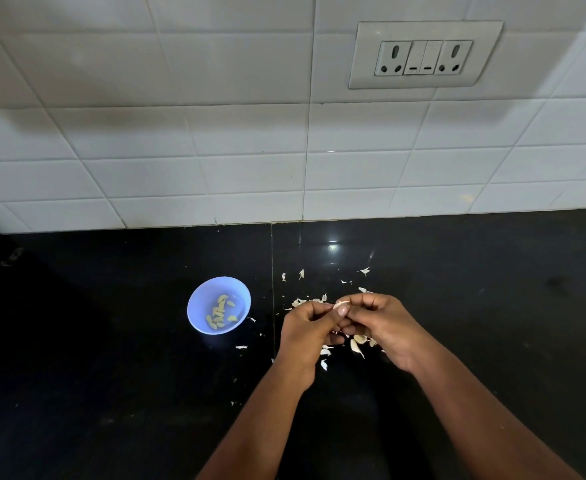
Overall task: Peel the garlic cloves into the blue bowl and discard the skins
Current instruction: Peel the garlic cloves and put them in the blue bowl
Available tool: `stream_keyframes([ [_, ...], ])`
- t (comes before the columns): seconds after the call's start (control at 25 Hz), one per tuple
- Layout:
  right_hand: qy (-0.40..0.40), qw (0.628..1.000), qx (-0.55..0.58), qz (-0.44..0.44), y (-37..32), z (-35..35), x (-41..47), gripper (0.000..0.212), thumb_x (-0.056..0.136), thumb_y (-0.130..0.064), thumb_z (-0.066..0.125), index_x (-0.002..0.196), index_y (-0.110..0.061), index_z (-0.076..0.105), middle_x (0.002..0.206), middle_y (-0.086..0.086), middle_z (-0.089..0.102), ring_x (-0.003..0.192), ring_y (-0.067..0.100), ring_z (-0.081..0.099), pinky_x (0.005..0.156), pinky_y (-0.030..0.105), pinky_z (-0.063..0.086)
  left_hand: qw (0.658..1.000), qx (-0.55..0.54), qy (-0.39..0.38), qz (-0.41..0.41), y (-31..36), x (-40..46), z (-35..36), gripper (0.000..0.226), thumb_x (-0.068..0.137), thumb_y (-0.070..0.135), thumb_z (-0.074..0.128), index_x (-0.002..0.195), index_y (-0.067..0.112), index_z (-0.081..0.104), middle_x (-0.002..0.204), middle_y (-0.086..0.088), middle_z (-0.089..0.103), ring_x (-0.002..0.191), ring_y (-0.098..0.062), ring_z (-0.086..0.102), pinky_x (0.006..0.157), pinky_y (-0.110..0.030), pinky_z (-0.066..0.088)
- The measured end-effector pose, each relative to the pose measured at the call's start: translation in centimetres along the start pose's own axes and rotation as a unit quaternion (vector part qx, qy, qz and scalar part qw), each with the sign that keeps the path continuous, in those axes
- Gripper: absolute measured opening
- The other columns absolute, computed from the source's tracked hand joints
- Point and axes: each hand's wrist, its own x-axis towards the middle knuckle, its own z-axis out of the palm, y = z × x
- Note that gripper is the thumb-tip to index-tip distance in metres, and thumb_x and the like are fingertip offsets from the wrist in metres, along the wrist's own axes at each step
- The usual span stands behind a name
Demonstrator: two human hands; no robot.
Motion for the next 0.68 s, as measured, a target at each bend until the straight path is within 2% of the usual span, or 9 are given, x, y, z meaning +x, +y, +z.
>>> stream_keyframes([
  [0.12, 0.009, 0.998, 0.065, 0.003, 0.6, 0.1, -0.1, 0.017, 0.092, -0.008, 0.076, 0.108, -0.002, 0.076, 0.102, 0.022, 0.077, 0.091, 0.025, 0.076, 0.088, 0.033, 0.062, 1.000, 0.013, 0.019, -0.002, 0.1, 0.4, 0.1, 0.018, 0.093, 0.021, 0.080, 0.100, 0.005, 0.077, 0.088, -0.014, 0.079, 0.078, -0.024, 0.075, 0.074, -0.033, 0.063],
  [0.28, 0.056, 0.992, 0.114, -0.007, 1.7, 1.1, 0.3, 0.020, 0.089, 0.003, 0.076, 0.107, -0.001, 0.068, 0.092, 0.021, 0.071, 0.084, 0.028, 0.074, 0.089, 0.038, 0.063, 0.997, 0.011, 0.073, -0.001, -0.1, 0.5, 1.0, 0.016, 0.100, 0.020, 0.072, 0.096, 0.005, 0.078, 0.086, -0.018, 0.077, 0.074, -0.025, 0.075, 0.073, -0.033, 0.064],
  [0.36, 0.085, 0.994, 0.060, -0.027, 1.8, 1.6, 0.5, 0.021, 0.088, 0.007, 0.075, 0.103, -0.005, 0.068, 0.089, 0.014, 0.072, 0.082, 0.025, 0.073, 0.091, 0.045, 0.060, 0.994, -0.005, 0.104, -0.010, -0.3, 0.4, 1.3, 0.020, 0.102, 0.022, 0.069, 0.094, 0.005, 0.076, 0.077, -0.012, 0.074, 0.068, -0.021, 0.072, 0.070, -0.030, 0.064],
  [0.44, 0.125, 0.989, -0.037, -0.067, 2.0, 1.8, 0.8, 0.025, 0.087, 0.009, 0.070, 0.099, -0.012, 0.069, 0.090, 0.007, 0.072, 0.084, 0.022, 0.071, 0.089, 0.046, 0.059, 0.986, -0.055, 0.152, -0.027, -0.1, 0.5, 1.4, 0.025, 0.104, 0.025, 0.066, 0.095, 0.002, 0.073, 0.072, -0.007, 0.067, 0.063, -0.017, 0.066, 0.065, -0.028, 0.062],
  [0.52, 0.141, 0.983, -0.080, -0.089, 2.0, 2.0, 0.8, 0.030, 0.086, 0.007, 0.068, 0.099, -0.020, 0.071, 0.093, 0.003, 0.073, 0.090, 0.024, 0.071, 0.089, 0.046, 0.058, 0.983, -0.072, 0.163, -0.046, 0.2, 0.6, 0.9, 0.031, 0.107, 0.028, 0.060, 0.095, 0.002, 0.071, 0.072, -0.004, 0.064, 0.063, -0.015, 0.061, 0.062, -0.030, 0.061],
  [0.6, 0.144, 0.983, -0.071, -0.090, 1.9, 1.8, 1.0, 0.034, 0.086, 0.006, 0.068, 0.103, -0.023, 0.071, 0.092, 0.000, 0.073, 0.089, 0.022, 0.071, 0.090, 0.047, 0.059, 0.990, 0.046, 0.117, -0.062, 0.0, 0.5, -0.1, 0.032, 0.108, 0.032, 0.055, 0.095, 0.008, 0.072, 0.078, -0.003, 0.069, 0.064, -0.014, 0.060, 0.062, -0.033, 0.060],
  [0.68, 0.141, 0.984, -0.060, -0.092, 1.9, 1.7, 1.2, 0.036, 0.087, 0.005, 0.070, 0.107, -0.025, 0.070, 0.091, -0.003, 0.073, 0.085, 0.016, 0.069, 0.090, 0.045, 0.058, 0.970, 0.231, 0.060, -0.054, -0.2, -0.2, -1.1, 0.029, 0.101, 0.034, 0.055, 0.089, 0.014, 0.072, 0.077, 0.000, 0.071, 0.064, -0.014, 0.060, 0.061, -0.037, 0.057],
])
